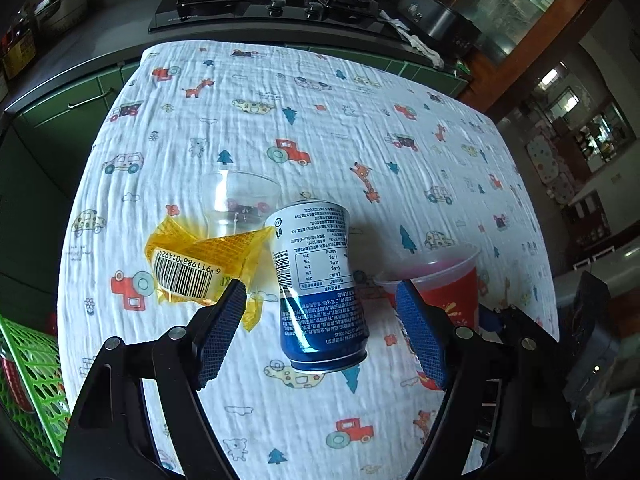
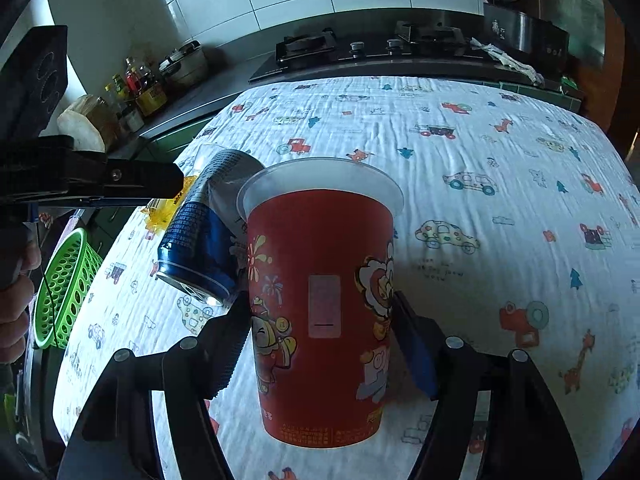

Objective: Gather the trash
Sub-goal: 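Grasp the red paper cup with the right tool while the left tool grasps the blue can, then carry the red cup and blue can toward the green basket with both tools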

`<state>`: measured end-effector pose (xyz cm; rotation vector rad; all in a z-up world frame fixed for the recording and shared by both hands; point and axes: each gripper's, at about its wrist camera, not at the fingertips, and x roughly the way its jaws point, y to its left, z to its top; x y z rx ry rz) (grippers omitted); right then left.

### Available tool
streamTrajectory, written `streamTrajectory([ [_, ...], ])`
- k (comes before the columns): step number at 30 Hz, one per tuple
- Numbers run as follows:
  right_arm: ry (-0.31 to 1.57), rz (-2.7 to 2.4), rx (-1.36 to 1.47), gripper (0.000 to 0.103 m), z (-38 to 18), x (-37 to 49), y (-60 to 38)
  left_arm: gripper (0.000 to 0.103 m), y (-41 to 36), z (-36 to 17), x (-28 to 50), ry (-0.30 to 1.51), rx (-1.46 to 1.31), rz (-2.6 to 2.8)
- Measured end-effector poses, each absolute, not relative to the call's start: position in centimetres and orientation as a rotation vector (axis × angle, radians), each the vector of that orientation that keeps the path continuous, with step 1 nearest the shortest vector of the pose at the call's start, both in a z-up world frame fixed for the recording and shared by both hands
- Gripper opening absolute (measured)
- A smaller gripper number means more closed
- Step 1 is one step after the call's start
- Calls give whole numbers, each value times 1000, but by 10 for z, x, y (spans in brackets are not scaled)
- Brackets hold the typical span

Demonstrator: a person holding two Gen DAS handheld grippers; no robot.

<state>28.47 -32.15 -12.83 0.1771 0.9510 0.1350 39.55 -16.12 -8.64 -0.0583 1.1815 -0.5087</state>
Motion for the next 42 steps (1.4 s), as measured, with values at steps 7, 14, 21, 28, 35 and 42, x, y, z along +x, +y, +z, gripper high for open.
streamTrajectory([
  [7,926,115,189,67,-120,267,-336,76,-165,-99,405,1219,-57,-473],
  [14,921,102,204,67,-118,255,-342,76,-166,-114,415,1260,-72,-454],
  [21,926,98,203,67,-118,248,-341,76,-175,-120,418,1266,-43,-449],
  [28,929,94,205,67,-118,242,-340,70,-189,-123,415,1248,27,-432],
  [35,923,88,209,67,-114,233,-342,50,-192,-123,406,1240,54,-445],
  [42,913,103,206,67,-110,222,-334,49,-190,-104,384,1190,62,-465],
])
